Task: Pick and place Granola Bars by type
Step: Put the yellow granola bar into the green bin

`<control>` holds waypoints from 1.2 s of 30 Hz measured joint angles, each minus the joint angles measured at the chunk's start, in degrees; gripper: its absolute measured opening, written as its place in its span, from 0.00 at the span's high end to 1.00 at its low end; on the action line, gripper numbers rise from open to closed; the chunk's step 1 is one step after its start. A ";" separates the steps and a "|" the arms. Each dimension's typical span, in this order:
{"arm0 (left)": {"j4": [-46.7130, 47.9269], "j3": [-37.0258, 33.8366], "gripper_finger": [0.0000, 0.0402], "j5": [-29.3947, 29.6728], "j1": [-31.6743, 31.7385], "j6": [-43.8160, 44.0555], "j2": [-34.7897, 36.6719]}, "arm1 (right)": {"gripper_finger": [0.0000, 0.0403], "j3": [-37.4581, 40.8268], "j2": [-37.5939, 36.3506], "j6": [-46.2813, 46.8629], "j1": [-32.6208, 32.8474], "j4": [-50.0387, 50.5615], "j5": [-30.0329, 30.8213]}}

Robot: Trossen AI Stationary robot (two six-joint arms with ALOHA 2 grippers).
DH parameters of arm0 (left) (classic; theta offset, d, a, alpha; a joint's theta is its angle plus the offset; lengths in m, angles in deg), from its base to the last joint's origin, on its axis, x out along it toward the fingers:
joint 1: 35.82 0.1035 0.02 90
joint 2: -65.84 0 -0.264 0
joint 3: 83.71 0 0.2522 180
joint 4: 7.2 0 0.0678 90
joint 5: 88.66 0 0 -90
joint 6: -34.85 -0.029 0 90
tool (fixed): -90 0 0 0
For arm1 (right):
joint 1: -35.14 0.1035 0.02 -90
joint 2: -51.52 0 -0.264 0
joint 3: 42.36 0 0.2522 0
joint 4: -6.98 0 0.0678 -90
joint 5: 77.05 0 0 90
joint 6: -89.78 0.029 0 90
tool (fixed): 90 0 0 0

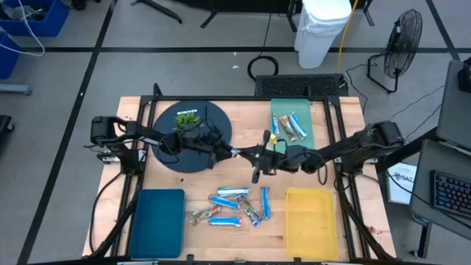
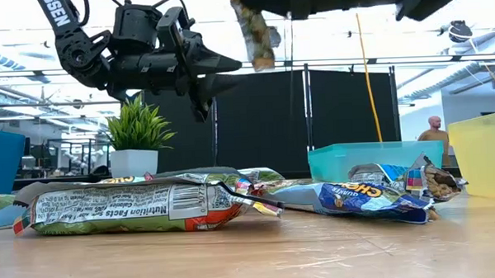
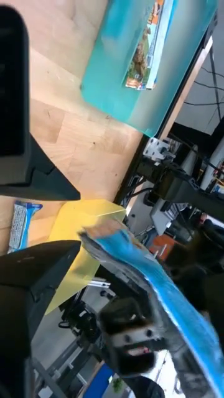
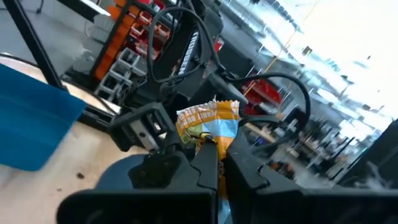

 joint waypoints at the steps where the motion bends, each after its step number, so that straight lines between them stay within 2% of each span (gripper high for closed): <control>1: 0.00 0.00 0.70 0.00 0.02 0.00 0.00 | 1.00 0.00 -1.79 1.29 0.00 2.53 -0.04; 10: -0.03 0.00 0.67 -1.10 0.02 -0.08 0.00 | 1.00 0.02 -18.64 15.39 -1.65 24.66 -6.33; 12: 0.05 0.00 0.67 -4.13 0.42 -1.11 0.33 | 1.00 0.02 -22.48 18.56 -2.46 29.53 -7.42; 18: 0.36 -0.02 0.67 -20.47 2.72 -6.14 5.32 | 1.00 0.02 -31.60 26.48 -4.12 41.30 -11.63; 22: 4.68 -0.51 0.67 -24.39 4.40 -8.01 12.70 | 1.00 1.55 -35.64 28.71 -4.13 43.08 -11.98; 26: 19.82 -3.06 0.67 -20.62 6.51 -13.28 24.58 | 0.99 4.75 -39.32 29.83 -4.13 43.03 -11.43; 31: 40.05 -7.38 0.67 -4.82 6.75 -17.38 44.62 | 0.99 8.08 -42.68 30.27 -4.15 42.78 -5.50; 36: 50.41 -12.04 0.67 7.71 3.35 -17.91 62.94 | 0.99 9.36 -44.17 29.43 -4.20 42.71 -4.33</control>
